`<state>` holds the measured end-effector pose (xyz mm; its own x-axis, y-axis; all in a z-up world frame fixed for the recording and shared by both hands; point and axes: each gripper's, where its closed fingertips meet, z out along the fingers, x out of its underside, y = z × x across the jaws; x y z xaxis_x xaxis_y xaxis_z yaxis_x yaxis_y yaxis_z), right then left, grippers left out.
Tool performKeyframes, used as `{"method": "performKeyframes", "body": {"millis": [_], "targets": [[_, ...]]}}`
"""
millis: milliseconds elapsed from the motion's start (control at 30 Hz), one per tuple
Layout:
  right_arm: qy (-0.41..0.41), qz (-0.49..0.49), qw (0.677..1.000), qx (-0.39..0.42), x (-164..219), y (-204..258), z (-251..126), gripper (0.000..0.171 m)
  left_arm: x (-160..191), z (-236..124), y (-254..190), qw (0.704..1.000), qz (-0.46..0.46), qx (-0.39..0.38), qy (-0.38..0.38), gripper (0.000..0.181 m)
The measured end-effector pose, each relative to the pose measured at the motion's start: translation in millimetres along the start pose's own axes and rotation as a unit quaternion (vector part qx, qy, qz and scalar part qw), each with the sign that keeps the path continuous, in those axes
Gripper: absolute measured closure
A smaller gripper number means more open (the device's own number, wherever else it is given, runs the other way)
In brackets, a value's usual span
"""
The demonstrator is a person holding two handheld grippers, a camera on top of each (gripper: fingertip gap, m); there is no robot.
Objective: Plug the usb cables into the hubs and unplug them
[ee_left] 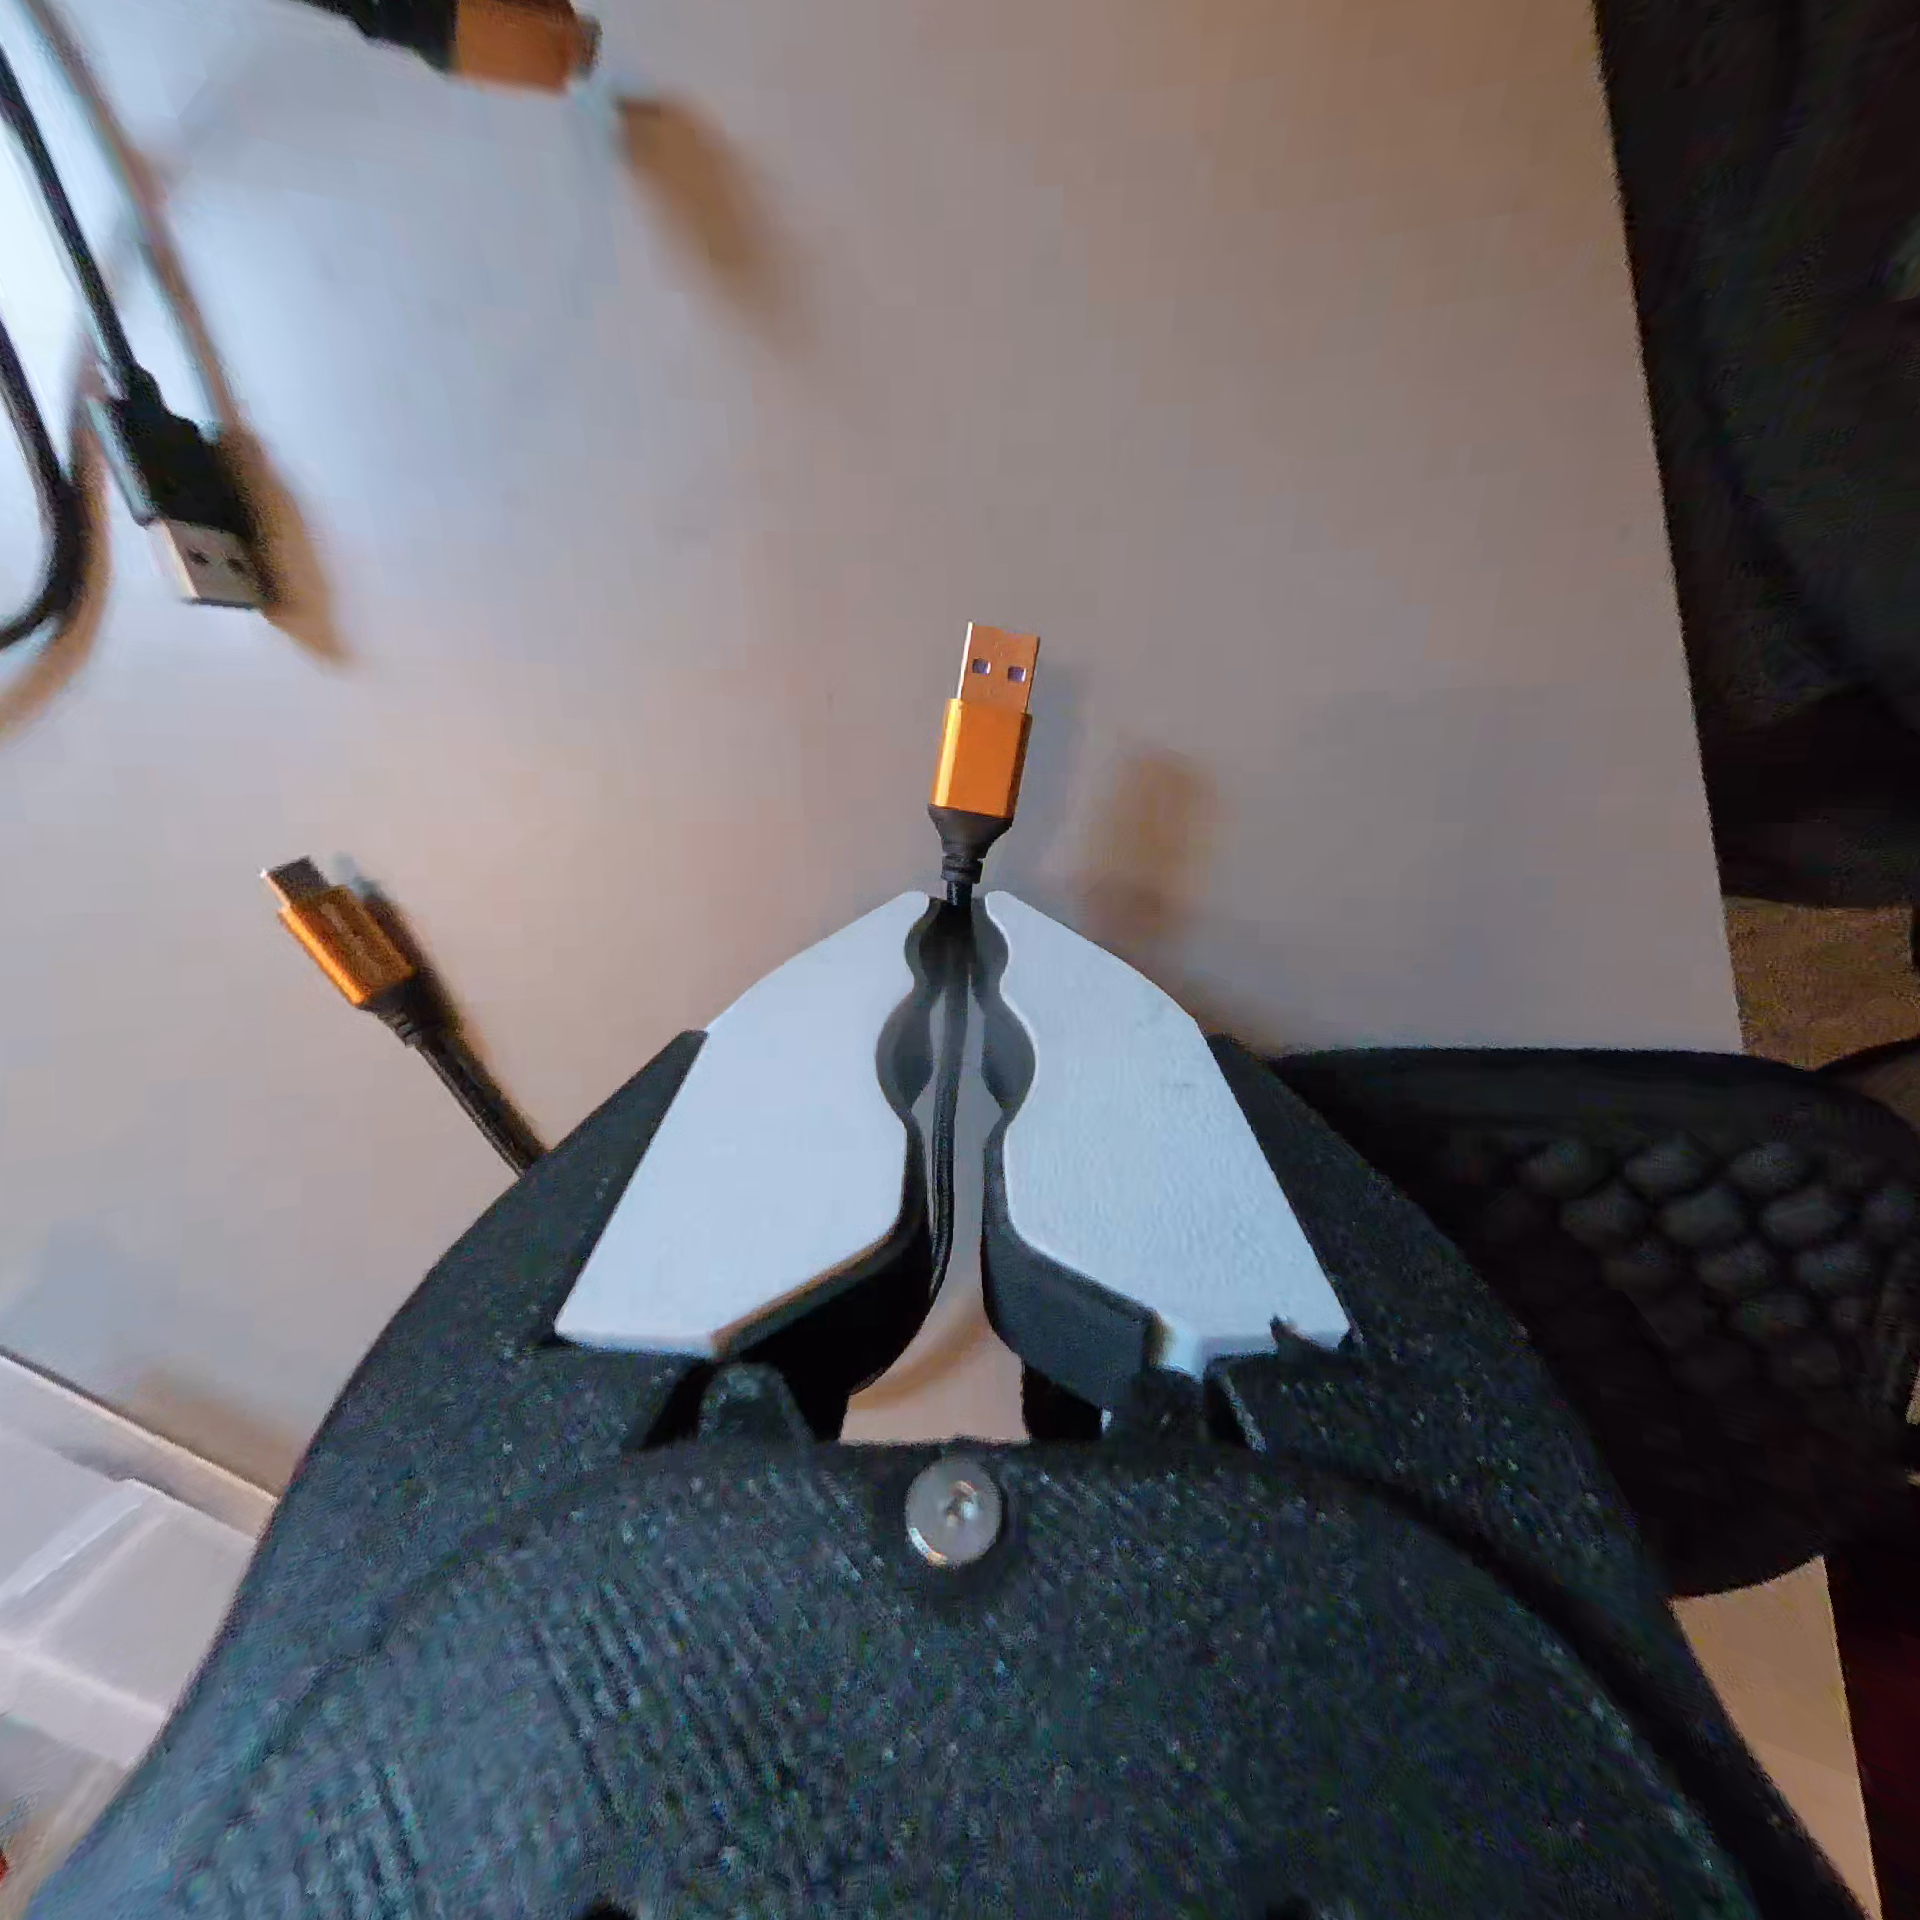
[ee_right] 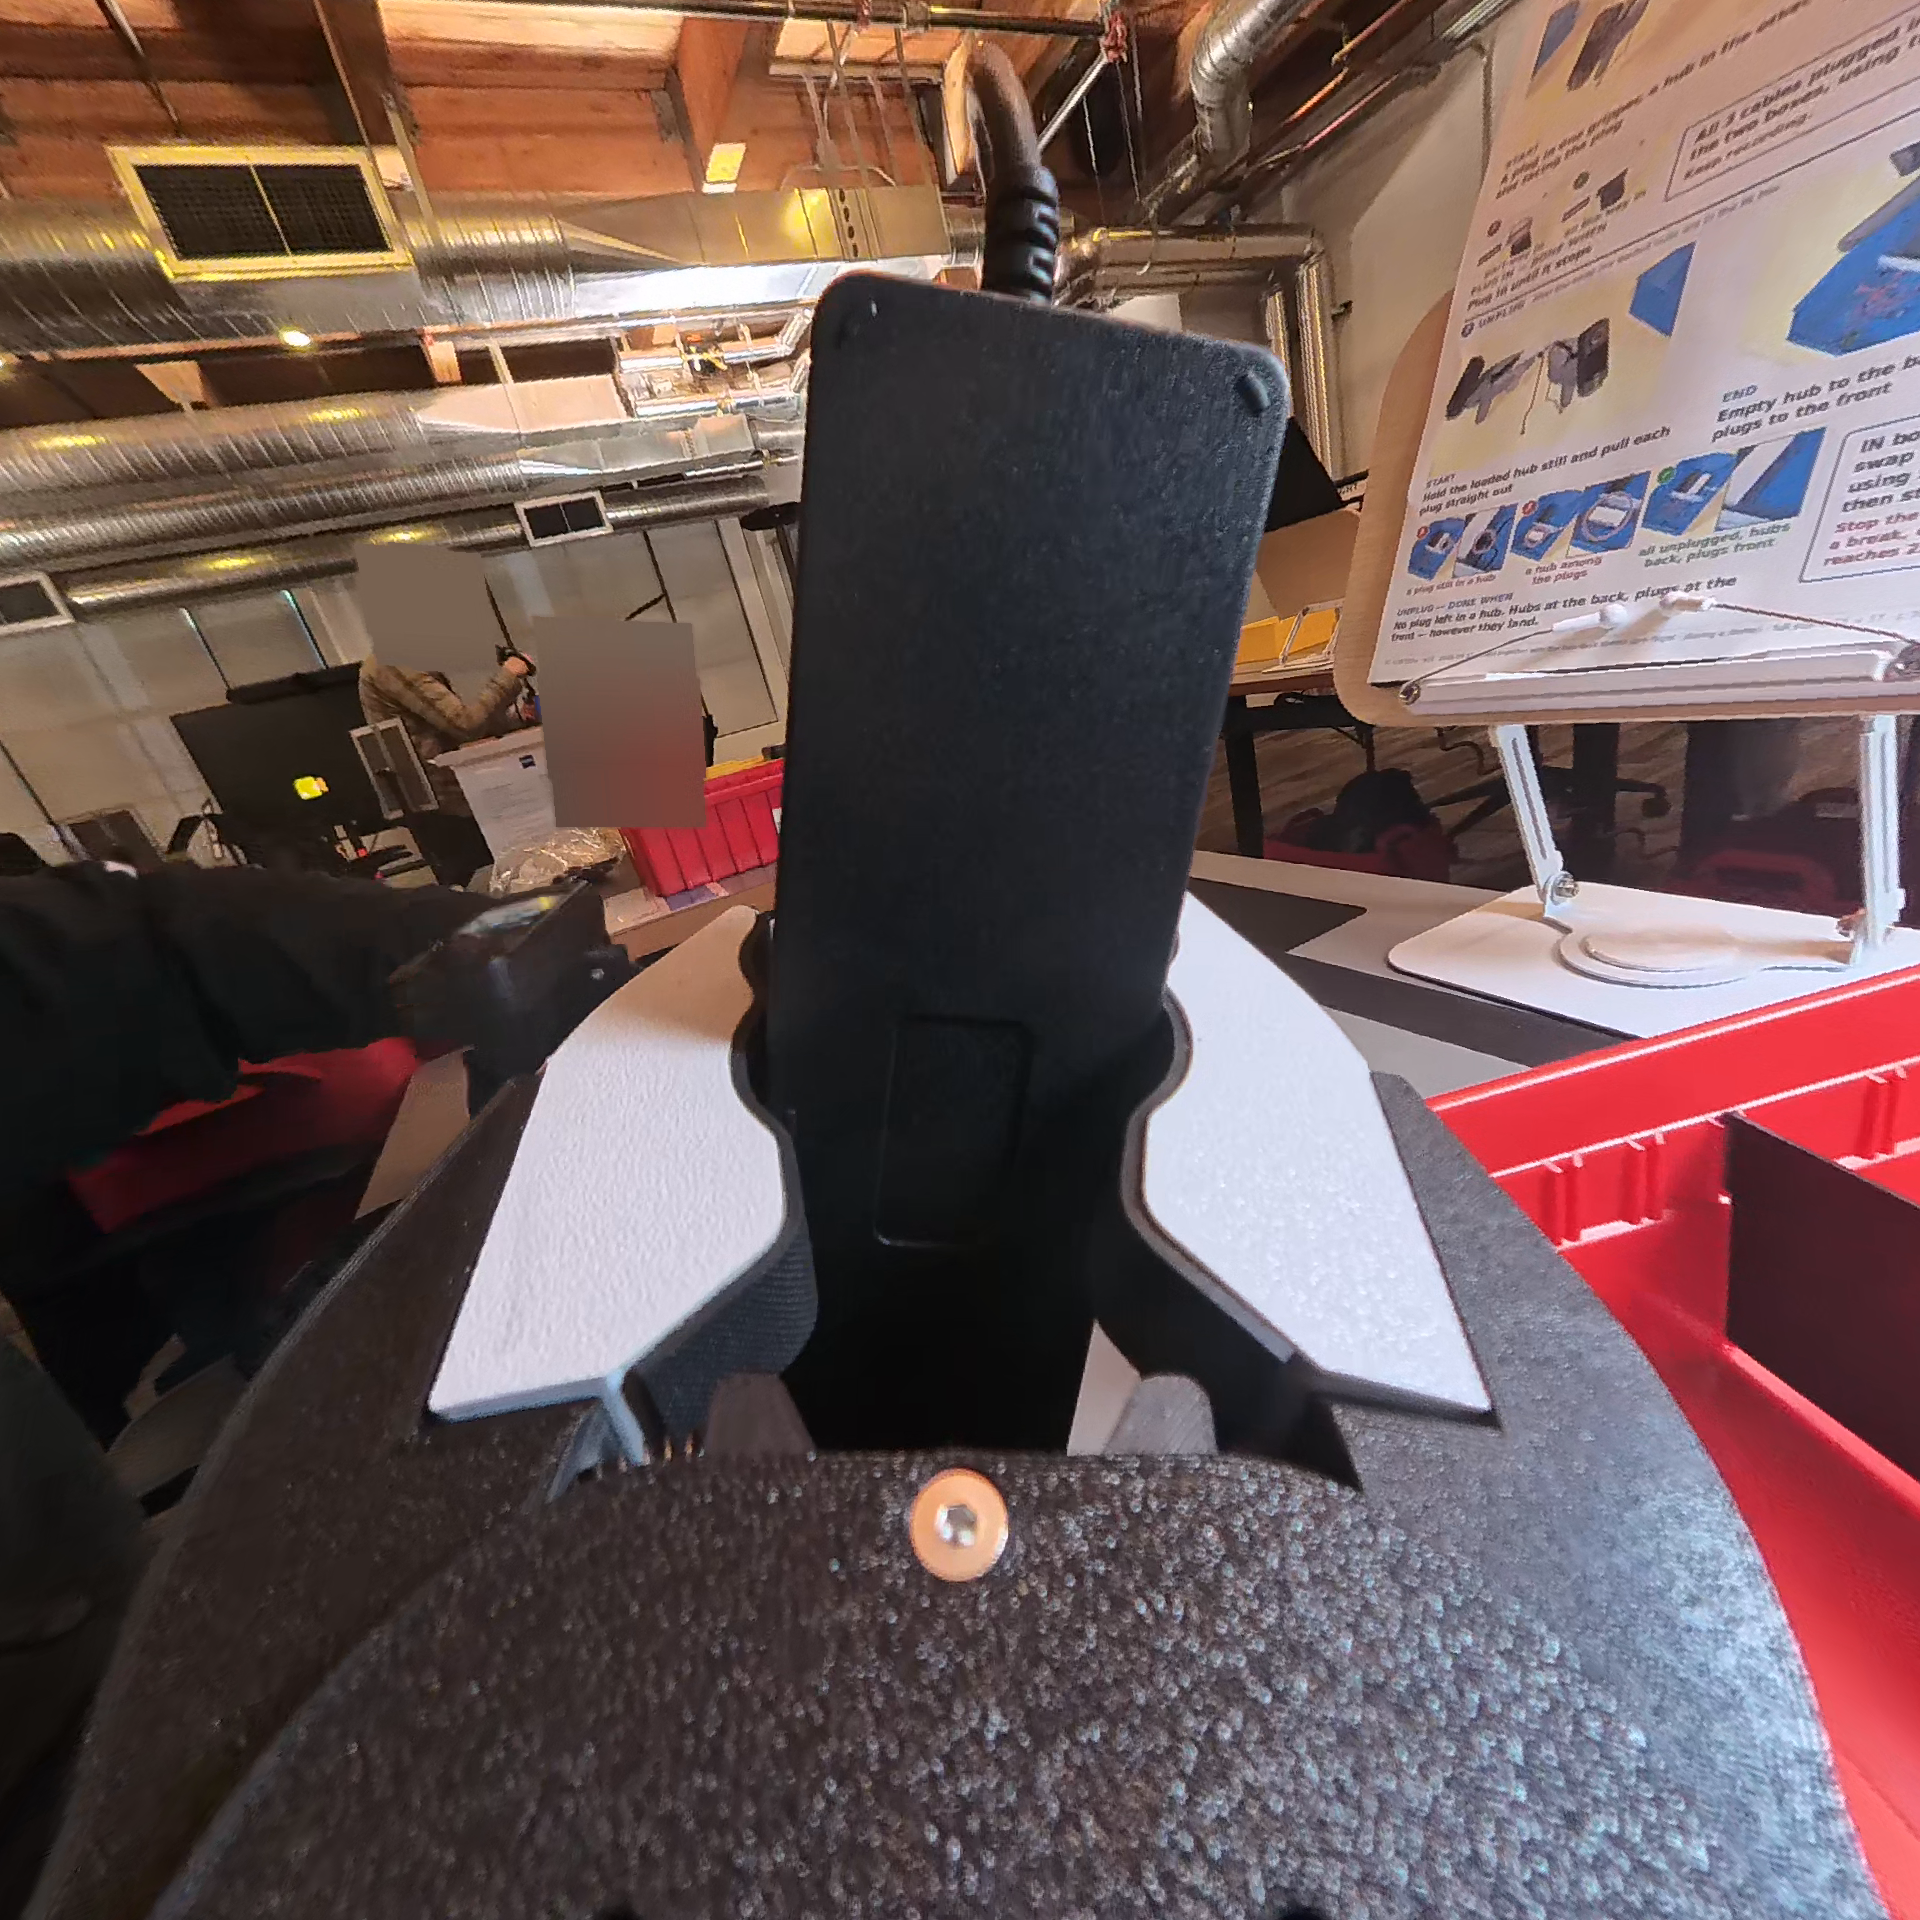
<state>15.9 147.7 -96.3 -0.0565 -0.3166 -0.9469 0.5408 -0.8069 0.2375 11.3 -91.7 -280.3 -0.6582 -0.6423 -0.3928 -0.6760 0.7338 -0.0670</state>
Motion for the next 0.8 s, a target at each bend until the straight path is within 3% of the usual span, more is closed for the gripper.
{"method": "performKeyframes", "body": {"millis": [333,400,467,533,667,800], "targets": [[-0.011,0.002,1.0,0.002,-6.5,-0.4,-3.6,0.106,-79.9,-65.3,-31.2,0.978,0.001,-0.004,-0.209,0.177],[-0.013,0.003,1.0,0.001,-7.3,0.9,-3.5,0.106,-108.2,-94.3,-54.4,0.955,0.0,0.046,-0.293,0.178],[-0.016,0.007,1.0,-0.002,-8.0,1.8,-3.2,0.106,-132.1,-136.7,-75.8,0.911,0.006,0.108,-0.397,0.177],[-0.017,0.012,1.0,-0.004,-7.9,2.4,-2.5,0.106,-125.7,-155.4,-65.4,0.89,-0.02,0.124,-0.438,0.177],[-0.016,0.015,1.0,-0.004,-6.6,2.1,-1.9,0.106,-58.0,-91.7,1.2,0.907,-0.204,0.119,-0.349,0.177],[-0.014,0.017,1.0,-0.001,-4.6,-1.6,-2.1,0.106,-8.3,-32.7,41.5,0.92,-0.292,0.072,-0.25,0.176]]}}
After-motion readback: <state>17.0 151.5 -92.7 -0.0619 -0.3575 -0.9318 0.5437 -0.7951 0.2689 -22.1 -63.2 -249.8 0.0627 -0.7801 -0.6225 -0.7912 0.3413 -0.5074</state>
